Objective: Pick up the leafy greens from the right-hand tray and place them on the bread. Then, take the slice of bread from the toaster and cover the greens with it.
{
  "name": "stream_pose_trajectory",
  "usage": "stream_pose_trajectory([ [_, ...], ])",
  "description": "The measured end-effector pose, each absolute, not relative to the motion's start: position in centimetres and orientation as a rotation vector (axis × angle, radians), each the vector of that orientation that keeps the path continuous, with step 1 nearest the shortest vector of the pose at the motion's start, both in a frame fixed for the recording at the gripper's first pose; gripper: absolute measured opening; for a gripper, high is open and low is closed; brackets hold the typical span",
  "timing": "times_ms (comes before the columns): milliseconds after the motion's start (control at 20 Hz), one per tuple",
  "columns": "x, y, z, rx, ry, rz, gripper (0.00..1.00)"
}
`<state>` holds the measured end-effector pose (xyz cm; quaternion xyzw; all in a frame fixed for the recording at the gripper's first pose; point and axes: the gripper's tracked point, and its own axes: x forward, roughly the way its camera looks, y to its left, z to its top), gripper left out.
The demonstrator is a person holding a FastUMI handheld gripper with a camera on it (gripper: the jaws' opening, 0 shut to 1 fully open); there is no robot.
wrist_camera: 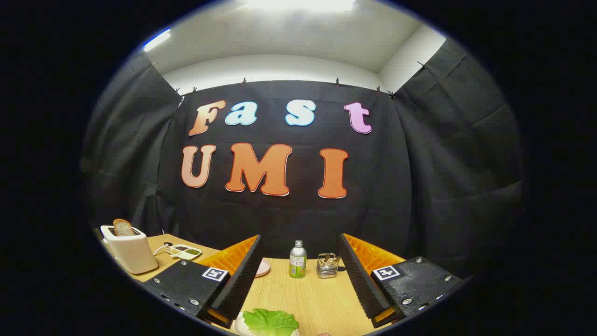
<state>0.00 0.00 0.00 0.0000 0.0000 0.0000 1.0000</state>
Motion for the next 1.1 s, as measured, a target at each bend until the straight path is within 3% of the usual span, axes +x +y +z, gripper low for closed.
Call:
stream_pose_trajectory([
  [700, -0.6, 1.1, 1.1, 0.005, -0.013, 0.024, 0.97],
  [1100, 0.1, 1.3, -1.3, -0.019, 0.081, 0.025, 0.97],
])
